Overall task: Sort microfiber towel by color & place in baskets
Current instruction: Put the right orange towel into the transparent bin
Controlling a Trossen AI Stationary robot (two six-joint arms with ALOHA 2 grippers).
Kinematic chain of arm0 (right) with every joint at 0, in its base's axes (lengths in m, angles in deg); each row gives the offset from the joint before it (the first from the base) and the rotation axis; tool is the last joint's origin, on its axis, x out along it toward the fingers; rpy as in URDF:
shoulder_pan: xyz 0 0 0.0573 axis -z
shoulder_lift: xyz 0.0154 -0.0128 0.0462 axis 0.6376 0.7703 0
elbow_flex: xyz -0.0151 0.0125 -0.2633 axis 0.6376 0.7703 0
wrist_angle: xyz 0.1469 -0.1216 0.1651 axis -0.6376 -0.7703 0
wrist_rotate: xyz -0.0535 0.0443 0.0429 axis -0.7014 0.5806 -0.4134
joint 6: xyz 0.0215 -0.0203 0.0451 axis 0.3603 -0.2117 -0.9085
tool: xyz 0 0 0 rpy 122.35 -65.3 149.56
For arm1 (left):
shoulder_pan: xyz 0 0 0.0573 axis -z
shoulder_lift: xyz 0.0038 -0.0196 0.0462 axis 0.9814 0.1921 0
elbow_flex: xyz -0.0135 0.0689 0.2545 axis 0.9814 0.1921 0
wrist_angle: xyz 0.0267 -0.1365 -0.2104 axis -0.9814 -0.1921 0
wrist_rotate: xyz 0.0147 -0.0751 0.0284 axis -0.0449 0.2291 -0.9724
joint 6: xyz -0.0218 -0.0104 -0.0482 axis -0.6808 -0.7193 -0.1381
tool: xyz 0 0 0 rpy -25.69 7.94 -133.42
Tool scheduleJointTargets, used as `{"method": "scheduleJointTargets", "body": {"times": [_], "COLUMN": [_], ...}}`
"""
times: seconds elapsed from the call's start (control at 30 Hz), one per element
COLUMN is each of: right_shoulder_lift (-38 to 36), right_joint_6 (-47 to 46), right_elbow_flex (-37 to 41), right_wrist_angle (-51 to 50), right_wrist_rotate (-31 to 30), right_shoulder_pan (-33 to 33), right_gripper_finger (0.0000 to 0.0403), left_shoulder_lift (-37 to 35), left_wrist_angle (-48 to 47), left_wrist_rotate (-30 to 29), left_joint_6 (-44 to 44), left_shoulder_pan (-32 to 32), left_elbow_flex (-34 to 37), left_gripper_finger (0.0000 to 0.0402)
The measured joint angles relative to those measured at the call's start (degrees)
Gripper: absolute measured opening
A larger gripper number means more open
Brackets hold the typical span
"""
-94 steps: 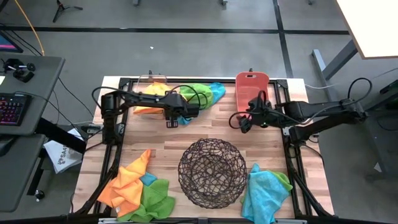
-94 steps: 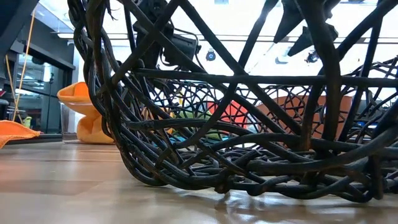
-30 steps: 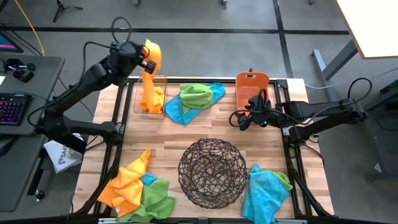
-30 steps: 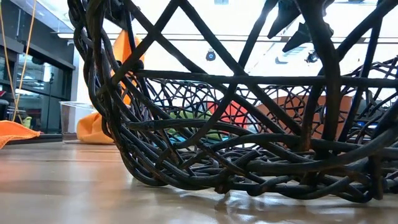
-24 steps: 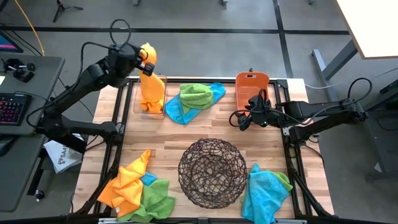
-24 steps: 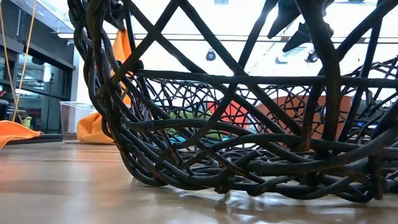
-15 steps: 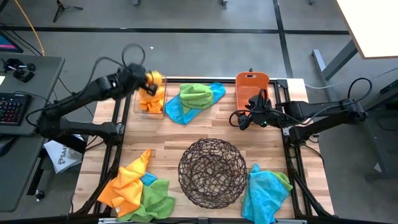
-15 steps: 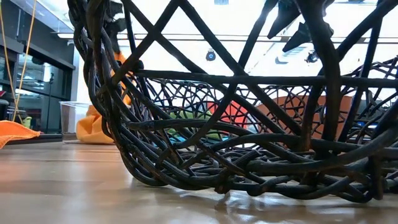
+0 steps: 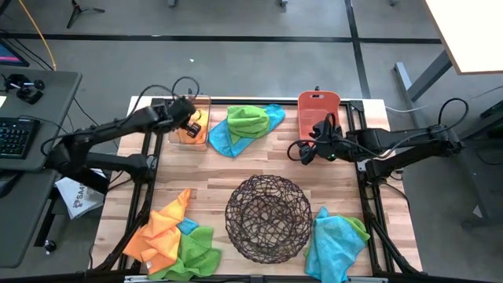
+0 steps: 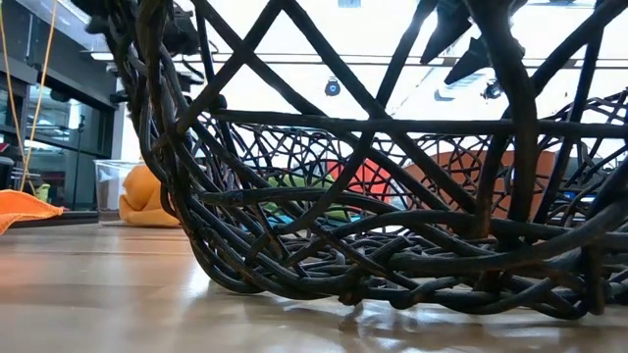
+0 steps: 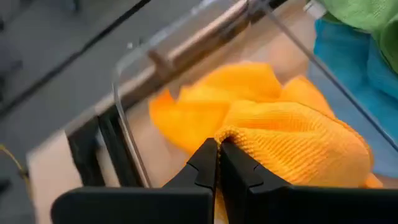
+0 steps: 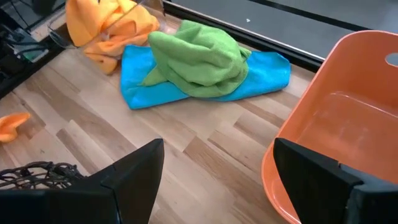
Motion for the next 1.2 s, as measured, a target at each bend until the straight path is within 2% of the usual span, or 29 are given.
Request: {"method": "scheduleJointTargets", "body": {"times": [0.13,0.2,0.33,0.43,0.6,0.7,0.9,1.2], "right_shoulder_lift": [1.4,2.2,4.1,4.6,4.5,4.4,4.4,4.4], "right_joint_6": [0.0,-0.1,-0.1,0.0,1.2,1.6,1.6,3.5], "right_elbow_flex": [0.0,0.0,0.0,0.0,0.0,0.0,0.0,0.0], "right_wrist_angle": [0.3,0.5,0.7,1.9,5.8,6.9,6.9,7.0], "right_wrist_rotate": [0.0,0.0,0.5,0.7,0.4,0.4,0.4,0.4], "right_shoulder_pan": [0.0,0.0,0.0,0.0,0.0,0.0,0.0,0.0], "right_gripper_finger": [0.0297,0.0297,0.0297,0.0297,0.0297,0.0297,0.0297,0.0297], "left_shoulder_lift": [6.3,9.9,17.7,23.7,32.5,34.6,33.1,26.7], "left_wrist_angle": [-3.3,-5.2,-10.1,-11.3,-14.8,-17.6,-17.7,-22.9], "left_wrist_rotate": [2.2,5.3,13.6,14.0,6.6,5.8,7.0,8.9], "left_joint_6": [19.2,27.8,35.7,35.1,31.2,30.0,29.6,27.7], "left_shoulder_pan": [-4.4,-6.2,-8.8,-9.4,-8.4,-7.3,-6.5,-6.6], "left_elbow_flex": [-6.0,-8.8,-12.2,-12.3,-12.3,-12.3,-13.5,-23.5], "left_gripper_finger": [0.0,0.0,0.0,0.0,0.0012,0.0029,0.0077,0.0161]}}
